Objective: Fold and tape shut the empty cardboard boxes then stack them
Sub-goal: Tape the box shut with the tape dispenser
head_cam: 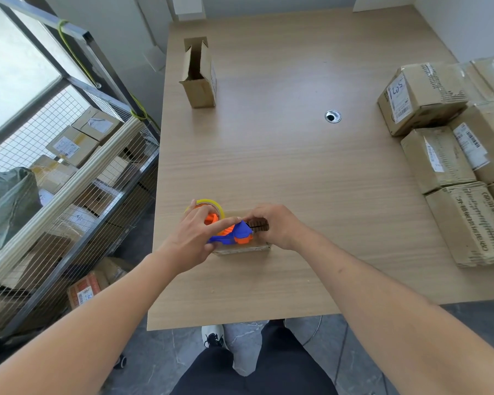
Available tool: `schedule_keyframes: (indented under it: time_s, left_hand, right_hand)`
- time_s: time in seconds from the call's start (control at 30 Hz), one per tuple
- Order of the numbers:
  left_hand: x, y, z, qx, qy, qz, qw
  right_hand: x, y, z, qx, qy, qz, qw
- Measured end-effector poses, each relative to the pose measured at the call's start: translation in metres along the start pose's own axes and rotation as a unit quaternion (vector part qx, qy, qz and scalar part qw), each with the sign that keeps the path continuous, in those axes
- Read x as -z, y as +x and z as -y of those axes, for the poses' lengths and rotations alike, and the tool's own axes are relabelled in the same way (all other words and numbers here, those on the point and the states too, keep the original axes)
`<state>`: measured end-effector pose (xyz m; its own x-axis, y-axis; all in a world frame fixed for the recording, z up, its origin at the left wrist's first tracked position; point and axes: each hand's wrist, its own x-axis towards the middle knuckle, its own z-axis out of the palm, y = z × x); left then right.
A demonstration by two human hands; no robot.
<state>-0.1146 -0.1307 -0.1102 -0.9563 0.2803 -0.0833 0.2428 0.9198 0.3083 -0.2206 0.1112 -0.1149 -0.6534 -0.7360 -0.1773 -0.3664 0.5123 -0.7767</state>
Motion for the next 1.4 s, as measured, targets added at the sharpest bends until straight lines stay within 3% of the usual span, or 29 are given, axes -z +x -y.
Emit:
schedule_keyframes:
  time_s: [0.23, 0.47, 0.7, 0.9, 1.1, 1.4]
  left_hand:
    - [0.001, 0.000, 0.000, 0.010, -0.007, -0.001, 1.000]
    - [0.009, -0.011, -0.007, 0.008, 0.019, -0.013, 1.000]
    - [0.011, -0.021, -0.009, 0.017, 0.003, -0.017, 1.000]
    - [0.006, -0.015, -0.002, 0.023, -0.040, -0.010, 0.999]
    - [0.006, -0.008, 0.005, 0.031, -0.070, 0.024, 0.997]
    - [0.004, 0.001, 0.003, 0.034, -0.065, 0.039, 0.997]
  right_hand:
    - [-0.004, 0.005, 0.003, -0.031, 0.047, -0.047, 0.997]
    - [-0.013, 0.003, 0.004, -0.023, 0.043, -0.125, 0.991]
    - [-0.017, -0.007, 0.008, -0.044, 0.020, -0.149, 0.988]
    - [-0.002, -0.028, 0.003, -0.106, 0.018, -0.183, 0.977]
    - [0.020, -0.035, -0.002, -0.273, 0.126, -0.175, 0.937]
    - [0.023, -0.019, -0.016, -0.321, 0.145, -0.145, 0.925]
